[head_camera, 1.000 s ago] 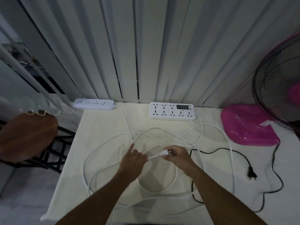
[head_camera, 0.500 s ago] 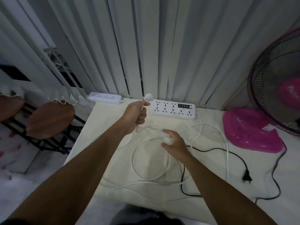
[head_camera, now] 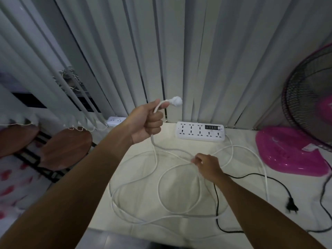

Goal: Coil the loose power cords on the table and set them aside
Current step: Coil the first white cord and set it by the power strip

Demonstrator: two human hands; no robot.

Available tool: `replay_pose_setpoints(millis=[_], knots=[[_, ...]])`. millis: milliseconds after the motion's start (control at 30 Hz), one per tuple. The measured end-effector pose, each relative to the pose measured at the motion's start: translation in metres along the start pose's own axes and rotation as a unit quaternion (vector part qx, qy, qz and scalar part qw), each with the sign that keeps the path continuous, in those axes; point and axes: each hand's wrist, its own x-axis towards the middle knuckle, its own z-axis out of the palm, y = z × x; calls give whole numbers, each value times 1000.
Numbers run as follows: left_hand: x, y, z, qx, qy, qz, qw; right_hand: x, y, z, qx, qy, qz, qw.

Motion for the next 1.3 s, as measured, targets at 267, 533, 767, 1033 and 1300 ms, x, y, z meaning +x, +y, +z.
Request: replay_pose_setpoints(millis=[267, 533, 767, 1033, 1300], knots=[[30, -49, -16, 54, 110, -33, 992, 15, -38, -50, 280, 221, 32, 934], [51, -67, 2, -55, 120, -43, 990, 0, -100, -57, 132, 147, -215, 956], [58, -58, -1, -102, 207, -16, 973, -21, -65, -38, -36, 15, -101, 994], [49, -59, 2, -38, 163, -6, 986, -21, -63, -41, 121, 59, -73, 988], [47, -58, 13, -51, 139, -5, 989, -25, -62, -32, 191, 36, -83, 977]])
